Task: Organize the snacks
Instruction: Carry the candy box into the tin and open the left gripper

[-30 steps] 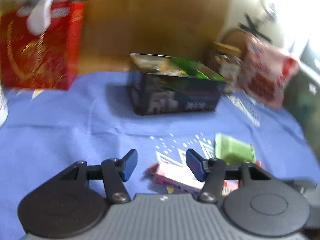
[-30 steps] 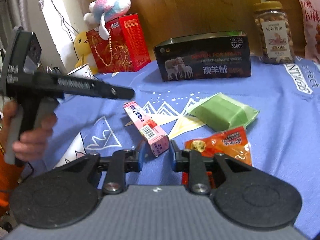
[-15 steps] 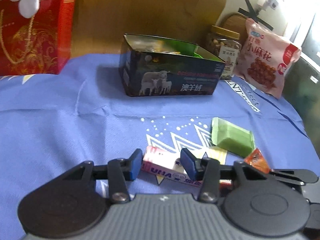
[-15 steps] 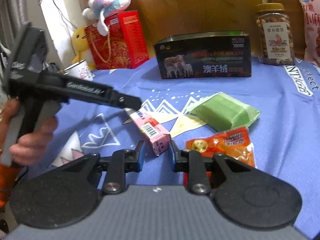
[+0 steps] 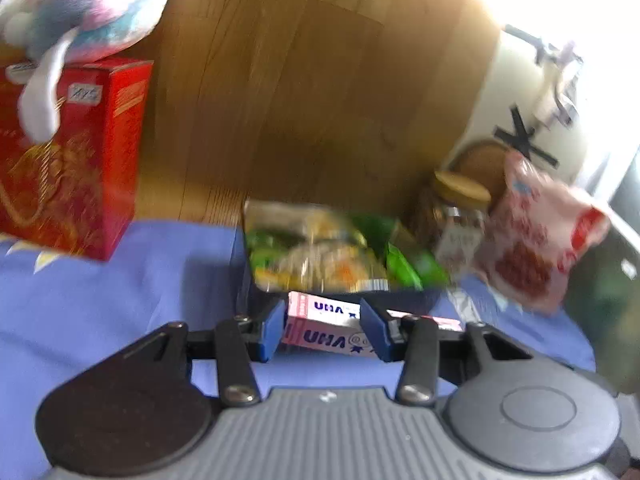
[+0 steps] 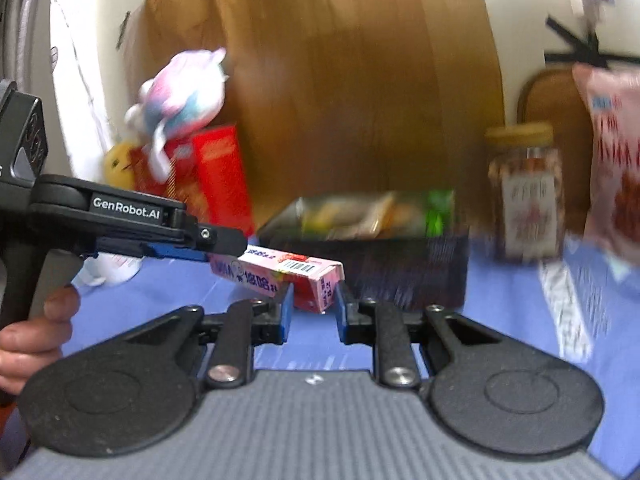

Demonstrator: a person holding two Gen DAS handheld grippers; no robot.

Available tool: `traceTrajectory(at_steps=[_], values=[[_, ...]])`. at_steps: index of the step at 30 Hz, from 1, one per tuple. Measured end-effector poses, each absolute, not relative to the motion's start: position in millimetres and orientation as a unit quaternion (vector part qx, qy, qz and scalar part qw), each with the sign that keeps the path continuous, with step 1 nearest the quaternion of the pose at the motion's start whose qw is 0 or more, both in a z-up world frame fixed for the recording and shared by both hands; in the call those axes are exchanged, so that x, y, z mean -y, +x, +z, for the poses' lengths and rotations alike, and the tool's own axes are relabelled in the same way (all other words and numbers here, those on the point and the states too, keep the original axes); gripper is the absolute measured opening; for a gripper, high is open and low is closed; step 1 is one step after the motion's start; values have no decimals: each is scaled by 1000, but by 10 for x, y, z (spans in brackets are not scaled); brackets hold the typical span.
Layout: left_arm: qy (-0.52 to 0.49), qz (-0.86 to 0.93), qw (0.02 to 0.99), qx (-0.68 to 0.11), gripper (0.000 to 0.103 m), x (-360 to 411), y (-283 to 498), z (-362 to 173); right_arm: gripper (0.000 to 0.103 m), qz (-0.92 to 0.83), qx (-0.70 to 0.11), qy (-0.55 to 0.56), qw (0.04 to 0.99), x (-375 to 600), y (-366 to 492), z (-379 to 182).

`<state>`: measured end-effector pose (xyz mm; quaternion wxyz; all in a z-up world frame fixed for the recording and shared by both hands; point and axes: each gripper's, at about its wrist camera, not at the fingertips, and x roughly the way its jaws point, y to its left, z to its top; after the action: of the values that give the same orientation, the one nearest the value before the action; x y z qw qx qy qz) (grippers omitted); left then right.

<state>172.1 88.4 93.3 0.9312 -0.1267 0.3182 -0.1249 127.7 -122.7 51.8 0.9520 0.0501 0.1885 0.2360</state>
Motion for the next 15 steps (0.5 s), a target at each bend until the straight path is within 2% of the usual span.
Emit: traceTrajectory(at_steps=[4, 9, 15], values=[[-144, -127, 926, -324, 42, -811, 2177, 910, 25, 206, -170, 55, 962, 1263, 1730, 570], [-111, -104, 927, -343, 41, -638, 2545, 696, 29, 189, -179, 38, 965, 1270, 2060, 454], [-119, -119, 932, -320, 41, -661, 2261, 743, 29, 198, -179, 79, 960, 1598, 1700, 452]])
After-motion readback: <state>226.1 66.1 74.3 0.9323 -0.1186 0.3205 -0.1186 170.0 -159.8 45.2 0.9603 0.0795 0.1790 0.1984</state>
